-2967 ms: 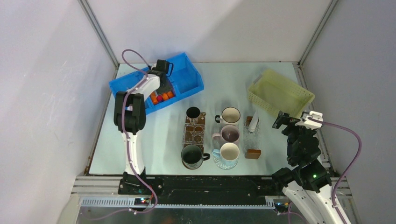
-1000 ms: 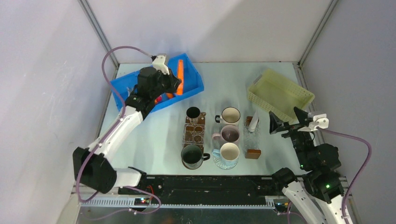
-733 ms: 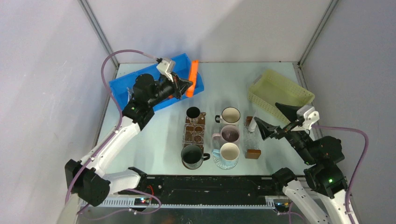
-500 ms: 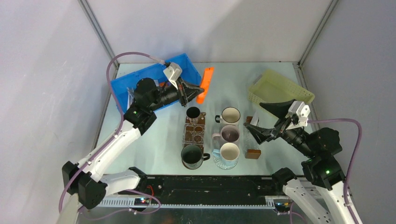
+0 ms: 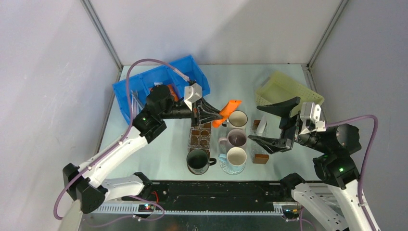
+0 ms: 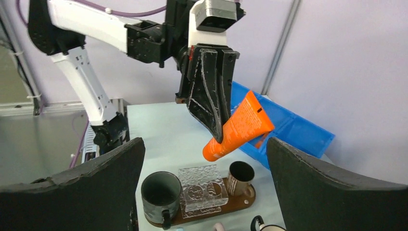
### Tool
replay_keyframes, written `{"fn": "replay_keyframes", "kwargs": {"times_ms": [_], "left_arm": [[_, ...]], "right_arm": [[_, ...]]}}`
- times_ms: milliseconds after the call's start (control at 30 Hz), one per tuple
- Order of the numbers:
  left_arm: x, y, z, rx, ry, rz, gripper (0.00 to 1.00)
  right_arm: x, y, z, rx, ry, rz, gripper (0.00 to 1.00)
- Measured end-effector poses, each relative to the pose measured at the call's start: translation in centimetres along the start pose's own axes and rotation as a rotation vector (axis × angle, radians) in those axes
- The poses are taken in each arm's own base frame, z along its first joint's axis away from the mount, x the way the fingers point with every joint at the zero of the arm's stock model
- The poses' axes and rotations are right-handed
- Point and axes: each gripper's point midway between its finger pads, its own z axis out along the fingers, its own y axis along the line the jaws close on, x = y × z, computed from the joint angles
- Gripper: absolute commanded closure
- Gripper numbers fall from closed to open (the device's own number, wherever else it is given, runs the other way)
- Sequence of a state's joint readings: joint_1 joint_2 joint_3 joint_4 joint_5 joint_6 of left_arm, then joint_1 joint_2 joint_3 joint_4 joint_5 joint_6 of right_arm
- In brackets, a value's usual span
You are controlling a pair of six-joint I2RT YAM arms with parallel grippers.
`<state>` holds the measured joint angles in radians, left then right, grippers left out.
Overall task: Prepare toiletry sets of a toothbrush and toothpaste on the tray
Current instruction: Pick up the toothpaste from the storage box.
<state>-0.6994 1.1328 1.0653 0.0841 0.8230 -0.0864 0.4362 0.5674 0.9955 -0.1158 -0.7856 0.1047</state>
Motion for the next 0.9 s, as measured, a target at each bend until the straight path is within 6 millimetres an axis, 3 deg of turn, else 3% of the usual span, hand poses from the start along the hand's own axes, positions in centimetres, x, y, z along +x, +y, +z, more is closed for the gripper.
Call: {"fn": "replay_keyframes", "kwargs": {"times_ms": [433,900], "left_arm": [[-0.5,-5.0,0.7,0.215,0.050,0.125,0.98],[0.7,-6.1,1.6,0.275,0.093,0.126,0.98]], "right_arm": [[1.8,0.4,1.7,-0.140,0.070,0.063,0.21],[2.4,2.1,2.6,-0.288,0.091,0.144,0.62]]}}
